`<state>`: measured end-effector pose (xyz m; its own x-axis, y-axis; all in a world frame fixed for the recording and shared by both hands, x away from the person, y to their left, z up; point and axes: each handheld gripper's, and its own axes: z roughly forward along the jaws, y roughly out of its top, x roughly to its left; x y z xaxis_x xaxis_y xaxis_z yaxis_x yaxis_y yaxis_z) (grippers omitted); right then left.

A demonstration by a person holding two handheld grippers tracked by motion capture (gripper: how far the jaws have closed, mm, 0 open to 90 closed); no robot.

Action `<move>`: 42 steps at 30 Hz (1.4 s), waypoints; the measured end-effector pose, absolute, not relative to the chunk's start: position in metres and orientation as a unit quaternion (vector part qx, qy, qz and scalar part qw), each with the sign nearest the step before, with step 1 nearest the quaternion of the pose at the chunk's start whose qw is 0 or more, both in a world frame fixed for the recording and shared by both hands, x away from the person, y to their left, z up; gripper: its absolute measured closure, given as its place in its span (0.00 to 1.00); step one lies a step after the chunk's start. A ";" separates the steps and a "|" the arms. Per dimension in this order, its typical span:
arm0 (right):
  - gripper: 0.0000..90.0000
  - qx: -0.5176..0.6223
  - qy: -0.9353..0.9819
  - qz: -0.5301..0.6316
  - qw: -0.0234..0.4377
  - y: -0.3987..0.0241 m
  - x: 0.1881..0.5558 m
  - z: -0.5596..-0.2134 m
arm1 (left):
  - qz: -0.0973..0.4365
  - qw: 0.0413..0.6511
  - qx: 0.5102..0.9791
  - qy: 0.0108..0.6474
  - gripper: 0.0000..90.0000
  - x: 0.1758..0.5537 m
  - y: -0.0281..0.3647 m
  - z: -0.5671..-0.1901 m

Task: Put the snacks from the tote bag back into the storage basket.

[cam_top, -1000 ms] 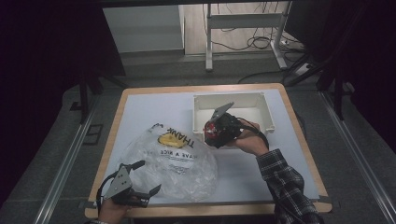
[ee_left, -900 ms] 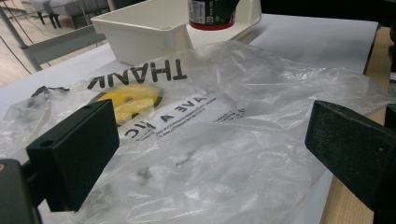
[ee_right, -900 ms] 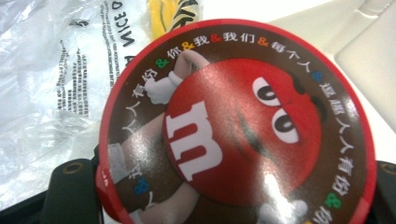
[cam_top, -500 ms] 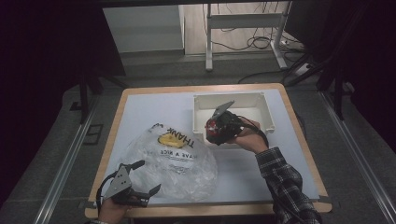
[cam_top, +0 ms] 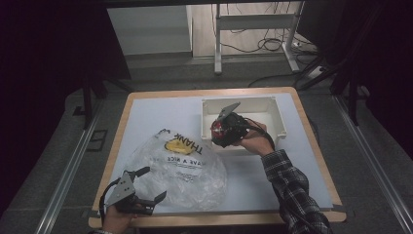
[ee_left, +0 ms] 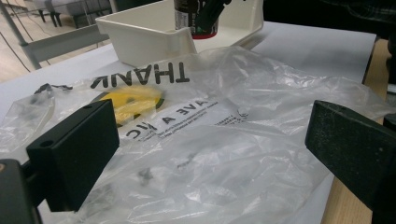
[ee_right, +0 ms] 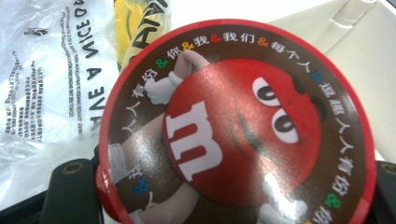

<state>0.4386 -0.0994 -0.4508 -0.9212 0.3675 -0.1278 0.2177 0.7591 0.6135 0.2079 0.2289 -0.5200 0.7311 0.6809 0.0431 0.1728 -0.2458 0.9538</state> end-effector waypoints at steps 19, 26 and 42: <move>0.28 0.160 0.930 0.304 0.131 -0.093 0.459 -0.457 | 0.221 0.566 0.733 0.305 0.03 0.209 0.236 -0.520; 0.28 0.157 0.932 0.300 0.130 -0.090 0.464 -0.461 | 0.225 0.569 0.730 0.306 0.03 0.209 0.237 -0.519; 0.28 0.161 0.933 0.297 0.122 -0.080 0.480 -0.474 | 0.228 0.575 0.724 0.306 0.03 0.209 0.238 -0.519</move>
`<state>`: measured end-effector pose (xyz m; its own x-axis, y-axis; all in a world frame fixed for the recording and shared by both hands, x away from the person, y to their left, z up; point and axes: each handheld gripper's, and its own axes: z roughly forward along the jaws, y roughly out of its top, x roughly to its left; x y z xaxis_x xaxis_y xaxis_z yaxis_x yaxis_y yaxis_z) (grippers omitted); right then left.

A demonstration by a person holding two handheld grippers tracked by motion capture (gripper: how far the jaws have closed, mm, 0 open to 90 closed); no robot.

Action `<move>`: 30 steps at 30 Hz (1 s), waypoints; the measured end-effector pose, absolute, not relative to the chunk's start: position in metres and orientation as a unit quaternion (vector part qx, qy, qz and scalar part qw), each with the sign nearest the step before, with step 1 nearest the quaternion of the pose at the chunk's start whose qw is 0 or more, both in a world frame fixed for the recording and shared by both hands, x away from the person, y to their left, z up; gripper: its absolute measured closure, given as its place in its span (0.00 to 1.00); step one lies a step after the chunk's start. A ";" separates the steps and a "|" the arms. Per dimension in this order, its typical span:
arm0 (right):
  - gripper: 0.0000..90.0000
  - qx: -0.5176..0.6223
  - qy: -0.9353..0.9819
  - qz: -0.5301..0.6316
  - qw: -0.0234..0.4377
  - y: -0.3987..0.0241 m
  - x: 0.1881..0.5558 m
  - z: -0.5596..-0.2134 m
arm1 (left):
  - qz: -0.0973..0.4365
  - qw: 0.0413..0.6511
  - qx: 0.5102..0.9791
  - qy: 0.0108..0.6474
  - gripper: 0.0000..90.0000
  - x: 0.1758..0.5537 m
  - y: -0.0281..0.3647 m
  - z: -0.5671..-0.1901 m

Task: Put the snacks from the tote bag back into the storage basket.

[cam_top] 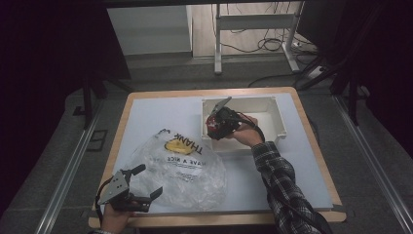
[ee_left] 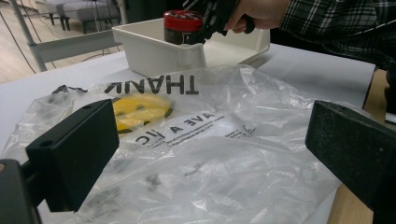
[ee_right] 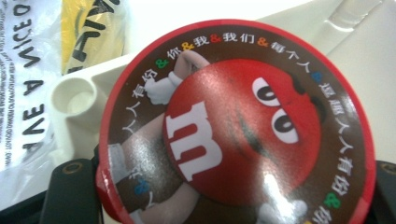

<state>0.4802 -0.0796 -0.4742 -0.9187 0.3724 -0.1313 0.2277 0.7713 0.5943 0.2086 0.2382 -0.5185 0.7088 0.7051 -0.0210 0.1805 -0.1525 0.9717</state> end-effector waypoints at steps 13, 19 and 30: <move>0.28 0.172 0.932 0.298 0.116 -0.076 0.492 -0.492 | 0.229 0.579 0.722 0.301 0.03 0.208 0.238 -0.518; 0.28 0.175 0.931 0.298 0.116 -0.074 0.496 -0.497 | 0.229 0.579 0.722 0.301 0.03 0.208 0.238 -0.518; 0.28 0.178 0.932 0.296 0.111 -0.070 0.500 -0.505 | 0.229 0.579 0.723 0.300 0.03 0.208 0.238 -0.518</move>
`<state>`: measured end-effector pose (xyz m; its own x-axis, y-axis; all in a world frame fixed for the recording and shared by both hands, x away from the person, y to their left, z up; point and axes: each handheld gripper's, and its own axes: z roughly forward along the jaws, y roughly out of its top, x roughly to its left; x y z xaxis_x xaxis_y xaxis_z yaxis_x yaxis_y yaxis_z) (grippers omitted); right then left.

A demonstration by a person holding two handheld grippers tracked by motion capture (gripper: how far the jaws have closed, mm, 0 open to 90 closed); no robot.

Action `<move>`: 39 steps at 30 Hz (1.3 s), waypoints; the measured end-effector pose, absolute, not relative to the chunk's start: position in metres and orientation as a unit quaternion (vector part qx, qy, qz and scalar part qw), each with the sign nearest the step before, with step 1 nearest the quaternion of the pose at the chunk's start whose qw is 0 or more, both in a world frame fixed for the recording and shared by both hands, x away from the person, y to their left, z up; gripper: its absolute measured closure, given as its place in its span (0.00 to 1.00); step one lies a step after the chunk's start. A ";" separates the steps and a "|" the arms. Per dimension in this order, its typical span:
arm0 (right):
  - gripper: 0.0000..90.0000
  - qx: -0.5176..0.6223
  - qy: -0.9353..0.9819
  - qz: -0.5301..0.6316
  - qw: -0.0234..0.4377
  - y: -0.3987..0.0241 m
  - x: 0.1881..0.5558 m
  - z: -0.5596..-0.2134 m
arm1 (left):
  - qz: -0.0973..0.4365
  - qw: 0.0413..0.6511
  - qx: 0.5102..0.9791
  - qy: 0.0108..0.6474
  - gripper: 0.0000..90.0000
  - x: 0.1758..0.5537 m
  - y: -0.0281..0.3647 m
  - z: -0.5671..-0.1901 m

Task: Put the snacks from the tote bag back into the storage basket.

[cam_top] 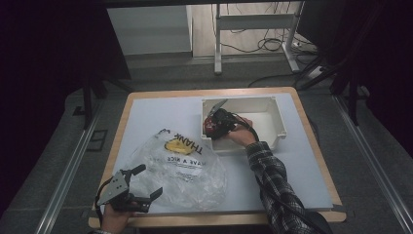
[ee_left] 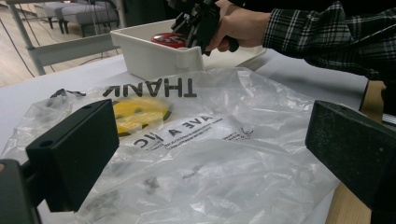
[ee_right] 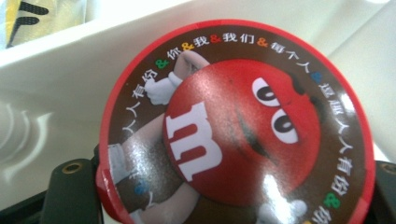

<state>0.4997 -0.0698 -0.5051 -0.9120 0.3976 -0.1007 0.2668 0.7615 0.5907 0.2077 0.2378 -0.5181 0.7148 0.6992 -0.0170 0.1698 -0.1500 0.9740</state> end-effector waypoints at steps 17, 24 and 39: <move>0.21 0.180 0.927 0.313 0.105 -0.072 0.504 -0.508 | 0.229 0.577 0.725 0.299 0.03 0.208 0.237 -0.518; 0.15 0.177 0.926 0.316 0.109 -0.072 0.503 -0.505 | 0.230 0.577 0.725 0.300 0.03 0.208 0.237 -0.518; 0.10 0.173 0.922 0.327 0.114 -0.075 0.497 -0.499 | 0.231 0.575 0.726 0.300 0.03 0.208 0.237 -0.518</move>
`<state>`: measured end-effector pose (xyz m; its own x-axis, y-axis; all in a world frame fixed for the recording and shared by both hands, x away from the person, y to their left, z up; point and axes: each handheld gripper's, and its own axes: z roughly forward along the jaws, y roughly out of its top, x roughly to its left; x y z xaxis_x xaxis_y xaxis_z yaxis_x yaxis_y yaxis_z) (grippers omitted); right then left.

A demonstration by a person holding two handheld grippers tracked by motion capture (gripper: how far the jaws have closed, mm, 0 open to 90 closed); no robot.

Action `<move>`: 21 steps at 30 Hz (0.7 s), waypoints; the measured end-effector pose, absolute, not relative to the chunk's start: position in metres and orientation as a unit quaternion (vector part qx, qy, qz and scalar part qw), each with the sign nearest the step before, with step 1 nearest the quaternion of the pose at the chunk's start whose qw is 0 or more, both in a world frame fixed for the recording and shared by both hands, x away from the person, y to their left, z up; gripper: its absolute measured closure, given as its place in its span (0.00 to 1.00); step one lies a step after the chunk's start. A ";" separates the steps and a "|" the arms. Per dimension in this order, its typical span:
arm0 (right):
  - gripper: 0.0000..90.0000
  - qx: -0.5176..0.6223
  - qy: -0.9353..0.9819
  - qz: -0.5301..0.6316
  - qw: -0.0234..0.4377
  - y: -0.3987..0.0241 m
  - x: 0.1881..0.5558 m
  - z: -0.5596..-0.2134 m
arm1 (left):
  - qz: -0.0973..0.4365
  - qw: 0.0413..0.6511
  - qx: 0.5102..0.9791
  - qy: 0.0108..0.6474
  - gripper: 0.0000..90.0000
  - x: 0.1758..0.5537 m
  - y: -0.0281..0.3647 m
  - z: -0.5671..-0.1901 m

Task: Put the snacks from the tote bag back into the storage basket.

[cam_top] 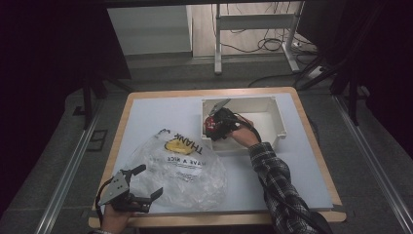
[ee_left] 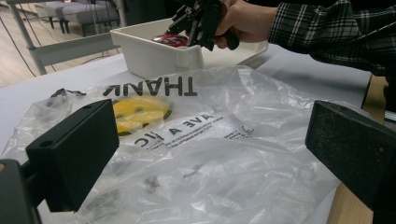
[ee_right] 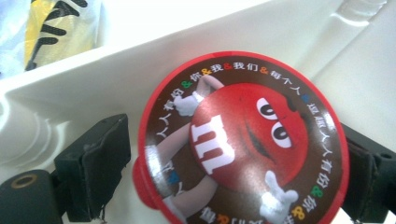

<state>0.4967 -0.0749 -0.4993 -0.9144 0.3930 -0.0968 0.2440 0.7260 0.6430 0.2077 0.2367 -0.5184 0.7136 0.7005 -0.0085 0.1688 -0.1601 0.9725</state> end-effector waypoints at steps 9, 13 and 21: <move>0.10 0.172 0.919 0.335 0.116 -0.076 0.493 -0.495 | 0.231 0.574 0.726 0.300 0.03 0.208 0.237 -0.518; 0.10 0.170 0.917 0.341 0.118 -0.078 0.492 -0.492 | 0.232 0.574 0.726 0.300 0.03 0.208 0.237 -0.518; 0.10 0.176 0.912 0.351 0.117 -0.083 0.488 -0.491 | 0.232 0.573 0.727 0.300 0.03 0.208 0.236 -0.519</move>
